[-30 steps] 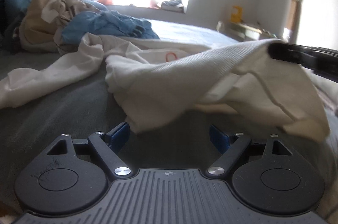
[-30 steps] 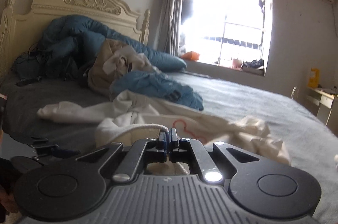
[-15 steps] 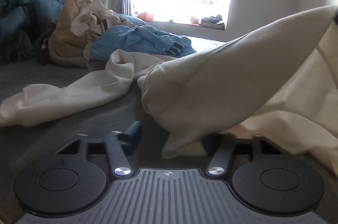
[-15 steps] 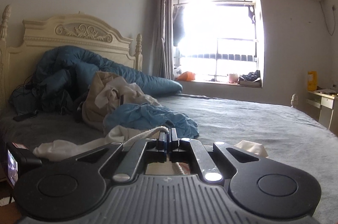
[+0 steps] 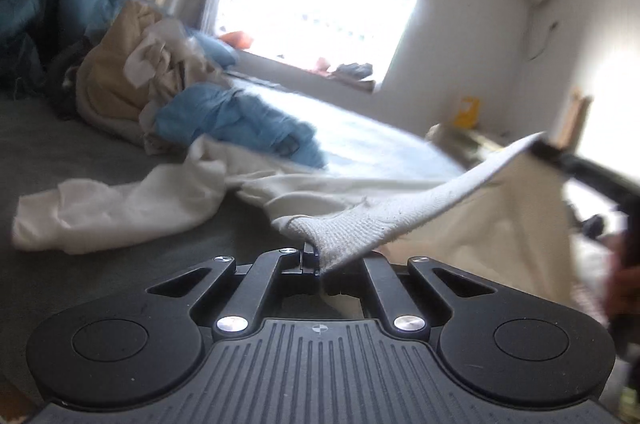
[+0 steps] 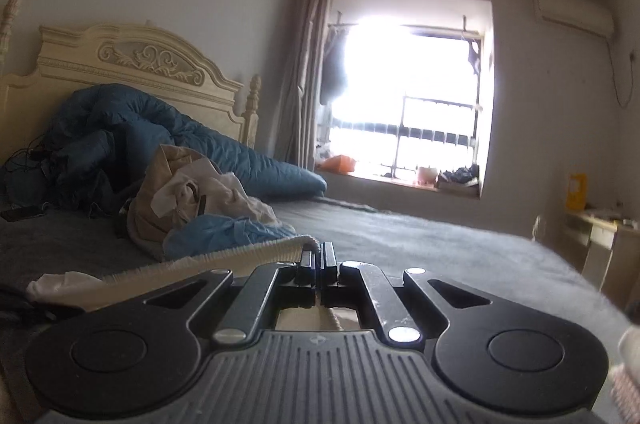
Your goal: Fold clothes
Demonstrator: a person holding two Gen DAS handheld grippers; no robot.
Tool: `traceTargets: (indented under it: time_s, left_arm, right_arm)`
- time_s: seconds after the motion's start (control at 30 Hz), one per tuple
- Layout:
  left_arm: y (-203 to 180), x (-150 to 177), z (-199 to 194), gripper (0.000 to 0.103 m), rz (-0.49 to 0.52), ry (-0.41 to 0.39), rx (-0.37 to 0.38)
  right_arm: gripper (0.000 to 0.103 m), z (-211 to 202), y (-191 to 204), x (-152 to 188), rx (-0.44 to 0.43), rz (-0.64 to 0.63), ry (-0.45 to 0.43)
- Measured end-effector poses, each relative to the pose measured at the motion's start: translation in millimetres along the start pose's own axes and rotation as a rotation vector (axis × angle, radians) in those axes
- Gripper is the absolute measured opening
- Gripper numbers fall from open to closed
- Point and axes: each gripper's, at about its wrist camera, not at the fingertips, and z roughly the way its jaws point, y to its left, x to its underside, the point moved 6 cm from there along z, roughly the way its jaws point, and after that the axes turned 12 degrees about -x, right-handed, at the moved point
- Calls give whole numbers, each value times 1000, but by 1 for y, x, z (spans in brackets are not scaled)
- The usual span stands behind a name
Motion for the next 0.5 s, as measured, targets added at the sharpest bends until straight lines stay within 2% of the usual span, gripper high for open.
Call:
traceTargets:
  time_s: [0.1,0.2,0.27,0.4,0.5]
  left_arm:
    - [9,-1,-29,0,-7,11,58]
    - [32,20,-31,0,-48,82,33]
    - [49,39,-29,0,-77,137,0]
    - [78,86,-11,0,-107,236,-86]
    - [82,104,1,0,-104,241,-105]
  right_arm:
    - [2,-8,18,-10,-21,-68,-23]
    - [2,-14,41,0,-65,-97,-4]
    - [2,-16,62,22,-102,-115,43]
    - [2,-21,100,88,-184,-105,208]
    - [3,-34,114,133,-215,-38,330]
